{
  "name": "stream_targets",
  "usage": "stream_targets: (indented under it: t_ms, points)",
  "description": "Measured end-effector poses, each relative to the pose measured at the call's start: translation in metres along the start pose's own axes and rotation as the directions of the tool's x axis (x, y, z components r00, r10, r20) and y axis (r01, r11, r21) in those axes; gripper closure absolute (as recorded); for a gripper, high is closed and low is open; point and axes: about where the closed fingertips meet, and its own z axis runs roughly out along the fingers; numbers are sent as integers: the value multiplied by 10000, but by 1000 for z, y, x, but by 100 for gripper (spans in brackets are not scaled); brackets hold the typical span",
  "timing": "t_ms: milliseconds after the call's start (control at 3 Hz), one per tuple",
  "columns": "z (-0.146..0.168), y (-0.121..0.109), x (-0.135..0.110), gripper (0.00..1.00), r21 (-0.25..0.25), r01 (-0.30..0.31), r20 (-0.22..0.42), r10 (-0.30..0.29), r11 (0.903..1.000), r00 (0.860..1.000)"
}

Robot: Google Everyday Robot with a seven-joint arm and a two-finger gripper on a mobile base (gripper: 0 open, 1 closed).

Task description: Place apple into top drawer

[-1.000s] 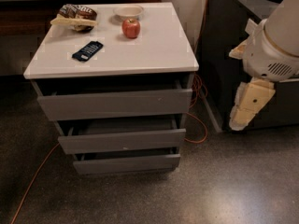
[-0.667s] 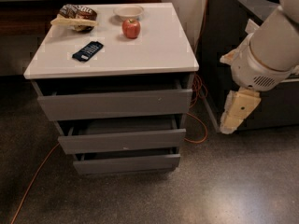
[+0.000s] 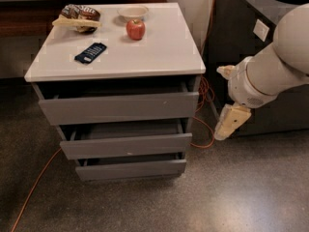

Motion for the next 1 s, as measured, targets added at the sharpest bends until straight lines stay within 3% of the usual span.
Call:
stream_targets:
  t_ms: [667, 1000]
  points:
    - [3, -2, -3, 0, 208, 44, 346, -52, 9998, 9994]
    - [36, -14, -41, 0, 454, 496, 1394, -555, 9977, 9887]
